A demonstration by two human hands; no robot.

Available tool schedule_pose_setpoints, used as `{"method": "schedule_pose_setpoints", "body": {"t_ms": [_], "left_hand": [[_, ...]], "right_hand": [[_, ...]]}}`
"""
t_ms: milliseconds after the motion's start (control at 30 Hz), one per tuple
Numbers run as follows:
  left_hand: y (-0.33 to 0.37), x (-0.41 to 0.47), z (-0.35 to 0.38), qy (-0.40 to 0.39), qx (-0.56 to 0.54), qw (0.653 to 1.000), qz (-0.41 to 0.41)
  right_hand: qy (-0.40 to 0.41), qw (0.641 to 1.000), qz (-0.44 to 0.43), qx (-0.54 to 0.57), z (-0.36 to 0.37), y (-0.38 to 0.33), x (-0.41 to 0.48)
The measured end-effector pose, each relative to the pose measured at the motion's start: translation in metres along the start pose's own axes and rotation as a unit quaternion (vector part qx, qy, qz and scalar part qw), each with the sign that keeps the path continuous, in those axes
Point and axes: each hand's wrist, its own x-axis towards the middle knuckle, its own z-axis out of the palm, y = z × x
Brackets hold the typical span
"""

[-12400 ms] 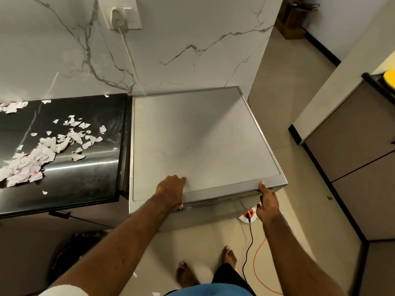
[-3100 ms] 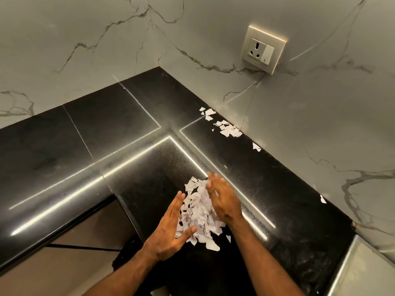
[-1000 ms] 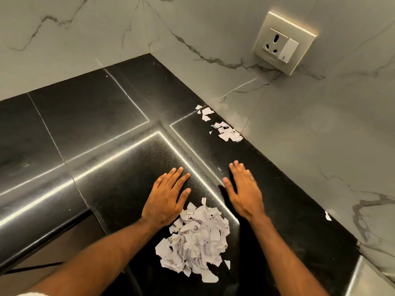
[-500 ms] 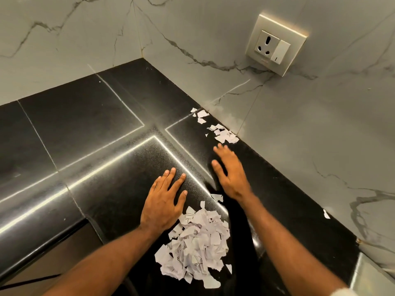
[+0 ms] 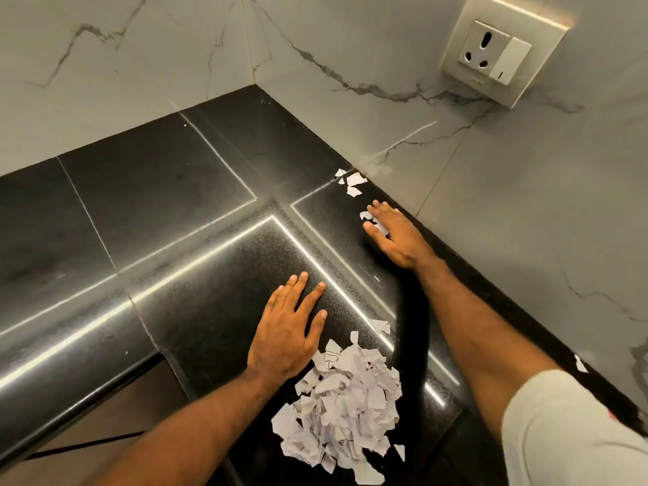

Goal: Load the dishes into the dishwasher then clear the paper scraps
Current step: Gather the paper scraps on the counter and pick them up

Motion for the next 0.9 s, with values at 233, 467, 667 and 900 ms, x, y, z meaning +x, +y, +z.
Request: {"method": "schedule_pose_setpoints", "body": {"t_ms": [233, 467, 667, 900], "left_hand": [[0.004, 0.0, -0.001, 0.006, 0.006, 1.0, -0.003], [0.002, -0.002, -0.001, -0.003, 0.005, 1.0, 0.002], [0.005, -0.001, -0.003, 0.006, -0.001, 1.0, -0.005], [0.005, -0.001, -0.004, 0.005, 0.002, 1.0, -0.005]], "right_hand": [[-0.043, 0.995, -0.091, -0.009, 0.029, -0.052, -0.091], [-0.095, 0.977, -0.116, 0.151, 0.052, -0.107, -0.173], [0.106, 0.961, -0.021, 0.253, 0.043, -0.102, -0.143], [0.06, 0.993, -0.023, 0.097, 0.011, -0.082, 0.008]]}}
